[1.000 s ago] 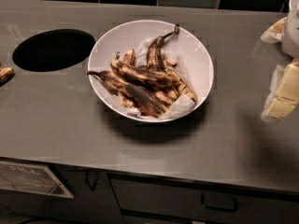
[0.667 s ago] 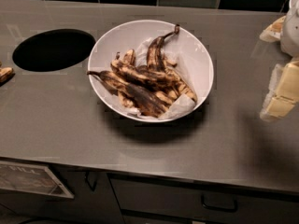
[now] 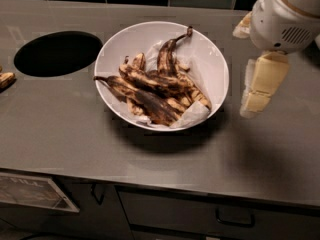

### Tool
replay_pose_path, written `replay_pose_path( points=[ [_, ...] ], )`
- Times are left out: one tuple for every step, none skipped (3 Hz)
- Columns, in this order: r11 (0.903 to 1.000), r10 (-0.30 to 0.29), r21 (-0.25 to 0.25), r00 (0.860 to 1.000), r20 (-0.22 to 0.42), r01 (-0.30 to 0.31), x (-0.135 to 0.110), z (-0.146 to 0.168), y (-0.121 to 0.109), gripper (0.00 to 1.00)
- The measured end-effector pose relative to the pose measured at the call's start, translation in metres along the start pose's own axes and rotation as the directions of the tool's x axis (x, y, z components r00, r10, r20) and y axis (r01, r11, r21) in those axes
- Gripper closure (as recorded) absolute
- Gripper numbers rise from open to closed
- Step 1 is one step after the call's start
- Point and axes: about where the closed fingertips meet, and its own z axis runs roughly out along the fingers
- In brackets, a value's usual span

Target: Pick banana from white bowl

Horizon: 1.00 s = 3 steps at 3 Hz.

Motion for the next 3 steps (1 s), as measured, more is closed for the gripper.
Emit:
replay_pose_path(
  points=[
    [0.9967,-0.071,-0.039,0.997,0.015,0.072,-0.029,0.014,-0.006,0.00],
    [0.9909,-0.116,-0.065,0.993,0.034,0.118,-0.044,0.022,-0.009,0.01],
    [0.9844,-0.154,-0.078,0.987,0.051,0.157,-0.057,0.026,-0.010,0.16]
  ],
)
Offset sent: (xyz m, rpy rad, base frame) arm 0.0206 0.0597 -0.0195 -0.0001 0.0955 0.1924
